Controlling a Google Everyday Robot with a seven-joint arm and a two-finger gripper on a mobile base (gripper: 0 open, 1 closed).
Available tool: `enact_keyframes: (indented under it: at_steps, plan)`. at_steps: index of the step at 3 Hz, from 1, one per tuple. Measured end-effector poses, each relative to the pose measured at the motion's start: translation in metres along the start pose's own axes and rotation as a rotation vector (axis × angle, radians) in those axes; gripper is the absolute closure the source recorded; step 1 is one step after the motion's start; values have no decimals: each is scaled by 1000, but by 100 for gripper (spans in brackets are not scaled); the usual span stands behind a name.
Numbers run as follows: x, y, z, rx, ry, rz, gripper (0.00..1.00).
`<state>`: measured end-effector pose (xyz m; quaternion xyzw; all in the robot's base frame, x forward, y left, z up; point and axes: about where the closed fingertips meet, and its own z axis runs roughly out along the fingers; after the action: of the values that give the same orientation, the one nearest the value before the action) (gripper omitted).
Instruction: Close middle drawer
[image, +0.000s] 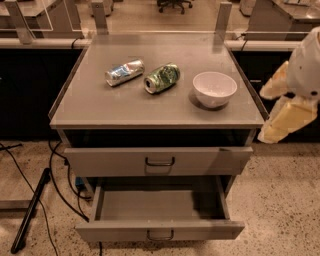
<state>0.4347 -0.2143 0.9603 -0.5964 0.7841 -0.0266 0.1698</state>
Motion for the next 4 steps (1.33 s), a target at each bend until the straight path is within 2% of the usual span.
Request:
enact_keyframes:
  at_steps: [1,2,3,4]
  plan:
    - [4,19,31,-13,-36,28,63]
    - [10,45,78,-51,-81,57,87]
    - [17,75,138,-108,-94,77,100]
    - [18,76,139,-110,-92,77,100]
